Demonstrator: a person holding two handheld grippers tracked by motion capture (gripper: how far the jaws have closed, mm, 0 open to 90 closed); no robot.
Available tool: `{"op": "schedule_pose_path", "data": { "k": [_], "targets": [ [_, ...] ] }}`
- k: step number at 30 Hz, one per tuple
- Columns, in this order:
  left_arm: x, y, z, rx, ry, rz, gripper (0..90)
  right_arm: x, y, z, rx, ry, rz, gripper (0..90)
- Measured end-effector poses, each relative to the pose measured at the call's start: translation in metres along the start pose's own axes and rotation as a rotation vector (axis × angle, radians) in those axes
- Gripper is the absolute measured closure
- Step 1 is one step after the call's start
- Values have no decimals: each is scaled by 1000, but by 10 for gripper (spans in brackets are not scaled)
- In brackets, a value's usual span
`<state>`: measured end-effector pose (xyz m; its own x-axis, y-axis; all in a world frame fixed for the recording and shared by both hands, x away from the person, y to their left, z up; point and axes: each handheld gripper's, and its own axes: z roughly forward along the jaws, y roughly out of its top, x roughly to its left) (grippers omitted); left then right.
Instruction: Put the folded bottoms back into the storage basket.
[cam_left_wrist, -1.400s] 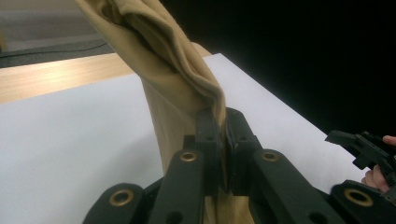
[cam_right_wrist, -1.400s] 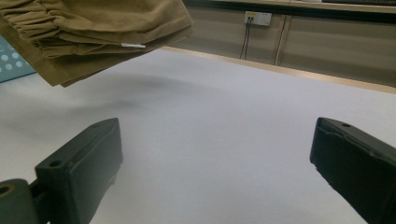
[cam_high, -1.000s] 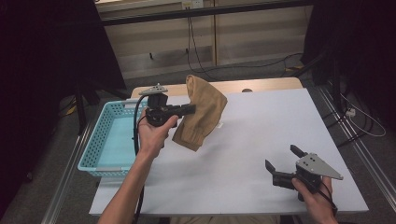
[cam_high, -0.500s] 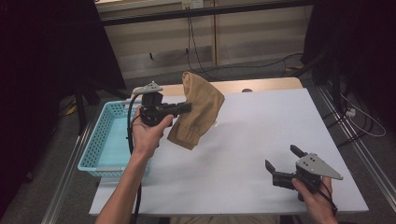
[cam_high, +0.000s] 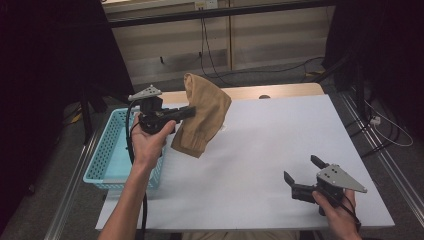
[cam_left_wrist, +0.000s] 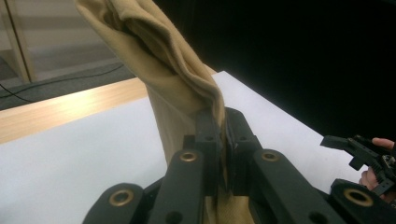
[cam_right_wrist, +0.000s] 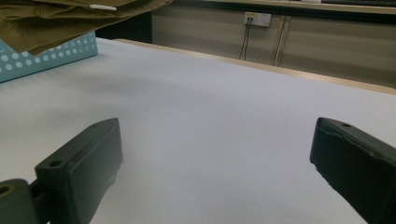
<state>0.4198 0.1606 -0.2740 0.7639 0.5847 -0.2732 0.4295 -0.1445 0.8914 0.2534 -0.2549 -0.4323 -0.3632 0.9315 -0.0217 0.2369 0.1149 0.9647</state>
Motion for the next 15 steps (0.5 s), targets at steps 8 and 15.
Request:
{"op": "schedule_pose_path", "data": {
  "k": [8, 15],
  "targets": [
    [3, 3, -13, -23, 17, -11, 863, 0, 0, 0, 0, -1, 0, 21],
    [8, 5, -26, -43, 33, -19, 862, 0, 0, 0, -2, -1, 1, 21]
  ]
}}
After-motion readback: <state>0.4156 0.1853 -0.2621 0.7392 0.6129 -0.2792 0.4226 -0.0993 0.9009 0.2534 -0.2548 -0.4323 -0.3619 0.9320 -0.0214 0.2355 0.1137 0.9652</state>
